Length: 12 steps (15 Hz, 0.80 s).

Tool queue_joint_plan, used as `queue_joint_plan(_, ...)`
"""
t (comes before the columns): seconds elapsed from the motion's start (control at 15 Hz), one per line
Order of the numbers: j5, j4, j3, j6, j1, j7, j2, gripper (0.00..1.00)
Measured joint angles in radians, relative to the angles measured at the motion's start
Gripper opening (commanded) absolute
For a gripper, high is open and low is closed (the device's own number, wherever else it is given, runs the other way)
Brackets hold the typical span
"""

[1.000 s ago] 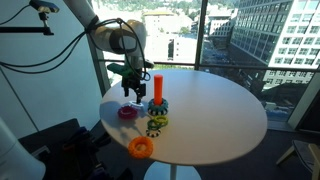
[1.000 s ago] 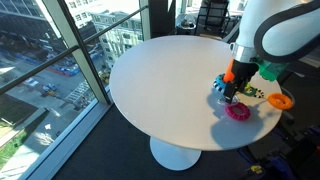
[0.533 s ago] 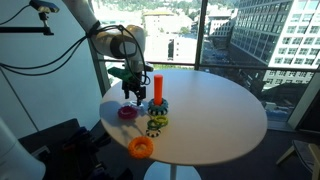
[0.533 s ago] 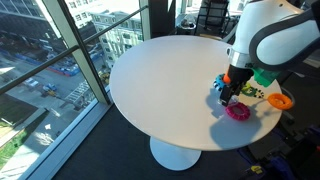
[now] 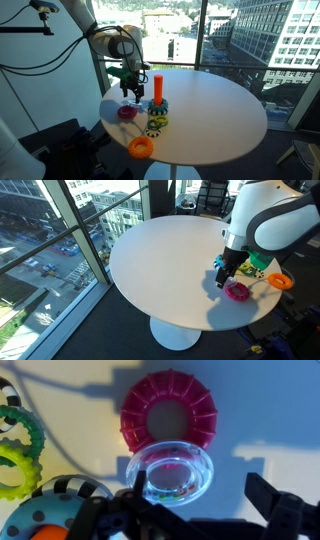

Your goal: Pick up the clear ring and stack it onto the rings stacking stand

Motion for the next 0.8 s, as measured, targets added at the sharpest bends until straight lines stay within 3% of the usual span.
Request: queue_joint_plan(0.8, 0.010, 0.000, 0.025, 0.001, 0.010, -0.002, 0.027, 1.00)
